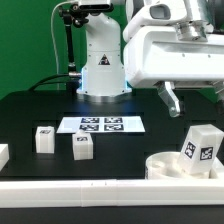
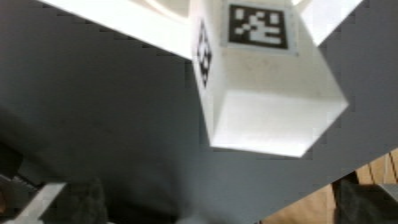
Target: Assemble stool
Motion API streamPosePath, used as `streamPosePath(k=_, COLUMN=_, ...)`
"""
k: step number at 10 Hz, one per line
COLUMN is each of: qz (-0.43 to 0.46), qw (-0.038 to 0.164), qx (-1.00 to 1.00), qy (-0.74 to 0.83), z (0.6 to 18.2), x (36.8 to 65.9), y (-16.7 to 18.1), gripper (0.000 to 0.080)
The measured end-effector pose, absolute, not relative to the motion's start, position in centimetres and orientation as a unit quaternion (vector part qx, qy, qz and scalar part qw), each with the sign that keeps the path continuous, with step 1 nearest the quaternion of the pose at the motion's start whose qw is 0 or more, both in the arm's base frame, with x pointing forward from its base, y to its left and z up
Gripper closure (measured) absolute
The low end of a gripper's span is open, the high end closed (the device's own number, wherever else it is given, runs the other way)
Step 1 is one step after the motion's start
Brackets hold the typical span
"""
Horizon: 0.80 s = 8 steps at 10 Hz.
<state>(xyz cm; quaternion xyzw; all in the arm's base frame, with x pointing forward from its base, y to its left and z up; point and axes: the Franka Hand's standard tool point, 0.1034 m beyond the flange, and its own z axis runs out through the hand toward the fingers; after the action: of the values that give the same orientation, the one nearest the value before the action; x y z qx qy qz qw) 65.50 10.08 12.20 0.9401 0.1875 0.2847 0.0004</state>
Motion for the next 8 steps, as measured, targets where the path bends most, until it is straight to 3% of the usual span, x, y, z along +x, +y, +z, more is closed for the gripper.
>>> streamPosePath(k=2, qz=0.234, qw=-0.005, qx=0.953, qy=0.192, z=11.3, x=64.9, y=10.2, gripper=0.0151)
streamPosePath(k=8, qz=0.035, qw=-0.026, qx=0.979, qy=0.199, z=10.7, x=63.7, y=10.9, gripper=0.0151)
